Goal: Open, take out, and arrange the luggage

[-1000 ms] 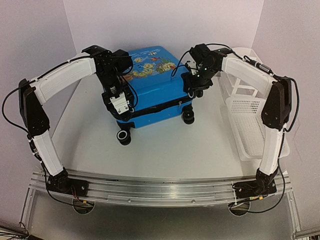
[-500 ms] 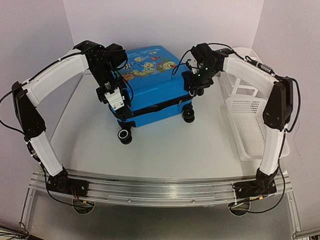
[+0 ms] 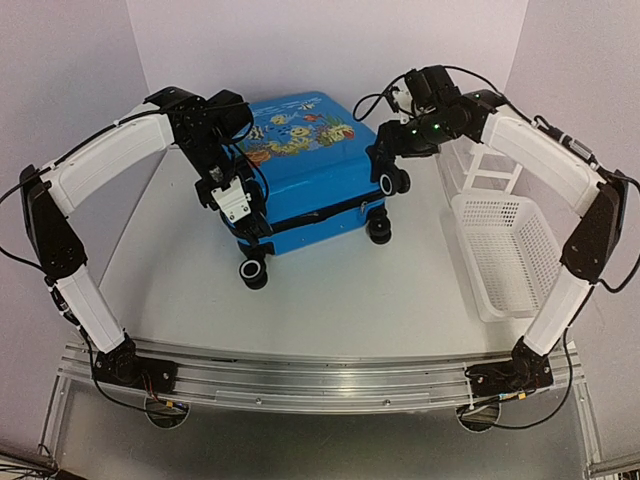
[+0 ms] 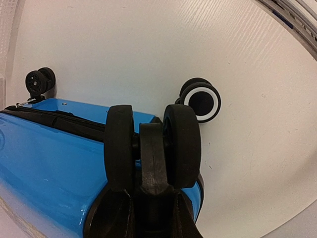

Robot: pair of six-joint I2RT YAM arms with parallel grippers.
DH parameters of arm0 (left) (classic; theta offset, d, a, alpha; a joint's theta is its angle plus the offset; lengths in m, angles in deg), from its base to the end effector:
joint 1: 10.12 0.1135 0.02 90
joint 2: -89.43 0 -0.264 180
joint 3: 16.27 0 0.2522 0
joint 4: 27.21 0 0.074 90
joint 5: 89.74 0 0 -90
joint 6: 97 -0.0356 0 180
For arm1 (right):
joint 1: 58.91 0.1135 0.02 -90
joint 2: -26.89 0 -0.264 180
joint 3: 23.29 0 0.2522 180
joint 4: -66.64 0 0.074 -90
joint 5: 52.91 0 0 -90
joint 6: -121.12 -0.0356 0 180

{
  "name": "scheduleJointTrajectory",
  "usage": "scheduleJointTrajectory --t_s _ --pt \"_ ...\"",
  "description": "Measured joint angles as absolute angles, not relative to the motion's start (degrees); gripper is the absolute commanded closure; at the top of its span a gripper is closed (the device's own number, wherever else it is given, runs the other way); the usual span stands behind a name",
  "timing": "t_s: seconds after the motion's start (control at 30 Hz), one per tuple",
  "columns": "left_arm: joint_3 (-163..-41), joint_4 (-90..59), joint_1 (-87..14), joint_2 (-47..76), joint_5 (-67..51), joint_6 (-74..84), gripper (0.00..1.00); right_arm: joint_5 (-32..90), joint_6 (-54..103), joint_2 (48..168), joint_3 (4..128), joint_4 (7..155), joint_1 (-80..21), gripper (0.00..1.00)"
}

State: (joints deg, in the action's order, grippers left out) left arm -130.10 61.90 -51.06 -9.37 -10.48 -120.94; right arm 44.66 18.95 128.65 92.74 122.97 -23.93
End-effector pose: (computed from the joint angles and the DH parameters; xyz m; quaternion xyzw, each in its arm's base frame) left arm 0.2478 -0.2238 0.3350 0.9652 0.2018 0.0075 0.1660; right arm 0.3299 0.2251 0.3609 -0.1540 0.8991 0.1068 0.3957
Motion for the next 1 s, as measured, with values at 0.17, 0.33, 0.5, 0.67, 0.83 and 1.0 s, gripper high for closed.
scheduleJointTrajectory --t_s 0.17,0.33,0.5,0.67,0.83,1.0 --pt "-130.12 61.07 -51.23 -9.37 -11.58 -119.49 1.0 43.52 17.92 123.57 83.32 116.35 -18.03 0.61" --pt "-130.08 60.68 -51.38 -9.37 -11.85 -119.02 1.0 43.7 13.95 121.65 64.95 103.2 -14.17 0.79" --pt "-130.04 60.45 -51.42 -9.37 -12.13 -118.84 1.0 47.69 11.67 123.19 60.75 97.09 -15.21 0.77" --pt "-130.04 60.29 -51.46 -9.37 -12.21 -118.34 1.0 52.06 10.44 126.63 60.76 90.84 -15.38 0.79" --pt "-130.04 59.85 -51.59 -9.37 -12.39 -117.99 1.0 55.31 10.44 130.23 60.76 88.51 -15.38 0.75" --pt "-130.04 59.71 -51.57 -9.37 -12.65 -117.96 1.0 56.86 10.49 131.31 61.36 87.16 -15.45 0.71"
